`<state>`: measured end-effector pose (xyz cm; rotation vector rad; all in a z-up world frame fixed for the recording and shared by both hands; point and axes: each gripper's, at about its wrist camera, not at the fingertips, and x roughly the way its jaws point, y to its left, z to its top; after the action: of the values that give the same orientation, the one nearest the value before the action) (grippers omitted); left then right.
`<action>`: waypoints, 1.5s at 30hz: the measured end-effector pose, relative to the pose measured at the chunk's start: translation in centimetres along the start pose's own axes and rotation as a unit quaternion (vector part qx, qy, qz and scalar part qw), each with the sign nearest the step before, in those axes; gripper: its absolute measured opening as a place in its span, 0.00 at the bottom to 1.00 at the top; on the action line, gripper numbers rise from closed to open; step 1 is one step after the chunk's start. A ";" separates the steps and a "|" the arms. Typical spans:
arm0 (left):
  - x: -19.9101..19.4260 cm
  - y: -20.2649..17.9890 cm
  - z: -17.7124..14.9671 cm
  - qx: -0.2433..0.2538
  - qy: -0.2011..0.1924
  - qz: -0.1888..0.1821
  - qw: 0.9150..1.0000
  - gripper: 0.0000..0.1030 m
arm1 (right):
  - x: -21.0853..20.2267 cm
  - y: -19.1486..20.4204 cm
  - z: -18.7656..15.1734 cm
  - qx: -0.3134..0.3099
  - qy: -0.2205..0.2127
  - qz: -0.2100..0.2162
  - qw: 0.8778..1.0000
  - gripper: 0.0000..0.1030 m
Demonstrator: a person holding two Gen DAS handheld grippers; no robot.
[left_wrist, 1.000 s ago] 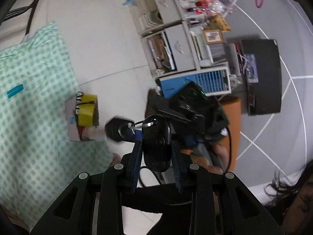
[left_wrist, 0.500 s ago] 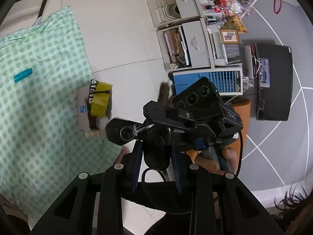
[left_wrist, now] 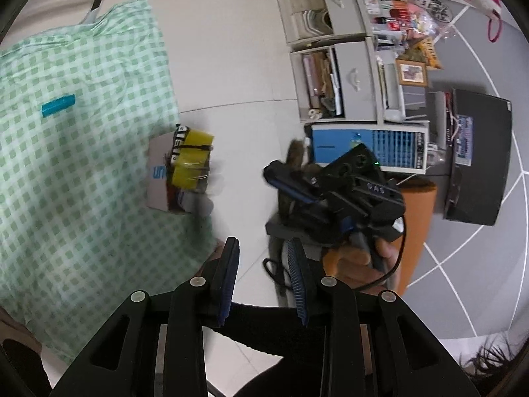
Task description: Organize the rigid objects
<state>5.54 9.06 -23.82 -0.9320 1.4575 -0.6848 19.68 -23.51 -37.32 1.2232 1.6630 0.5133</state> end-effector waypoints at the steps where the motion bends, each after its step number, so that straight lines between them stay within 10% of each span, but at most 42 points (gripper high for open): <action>1: 0.3 0.2 0.1 -0.005 0.004 0.001 1.000 0.26 | -0.2 -0.1 0.2 0.001 -0.003 -0.004 1.000 0.03; 8: 0.9 0.6 0.7 -0.043 -0.001 0.010 0.999 0.26 | -0.9 -0.3 0.9 0.002 -0.020 -0.024 1.000 0.02; 13: -0.7 3.2 1.0 -0.126 -0.039 0.055 0.990 0.28 | 1.7 -0.5 1.3 -0.081 0.002 -0.155 0.985 0.04; 22: -3.8 10.7 -1.9 -0.377 -0.094 -0.030 0.921 0.29 | 12.4 -8.4 1.8 -0.150 0.047 -0.381 0.911 0.04; 27: -6.1 10.1 -2.0 -0.348 -0.106 -0.053 0.930 0.30 | 16.4 -10.9 4.5 -0.167 0.026 -0.421 0.891 0.04; 33: -7.5 11.5 -2.9 -0.356 -0.105 -0.079 0.925 0.32 | 19.3 -12.5 6.6 -0.192 0.012 -0.512 0.837 0.04; 39: -8.0 12.3 -3.4 -0.368 -0.108 -0.087 0.919 0.32 | 21.7 -13.4 7.5 -0.197 0.031 -0.536 0.821 0.06; 45: -7.2 12.2 -3.0 -0.362 -0.096 -0.095 0.922 0.32 | 22.9 -13.3 7.2 -0.221 0.027 -0.575 0.787 0.36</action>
<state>0.47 21.01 -30.16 -1.6778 1.4675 -0.1563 19.05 -9.92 -61.16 -0.2553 1.8421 0.1184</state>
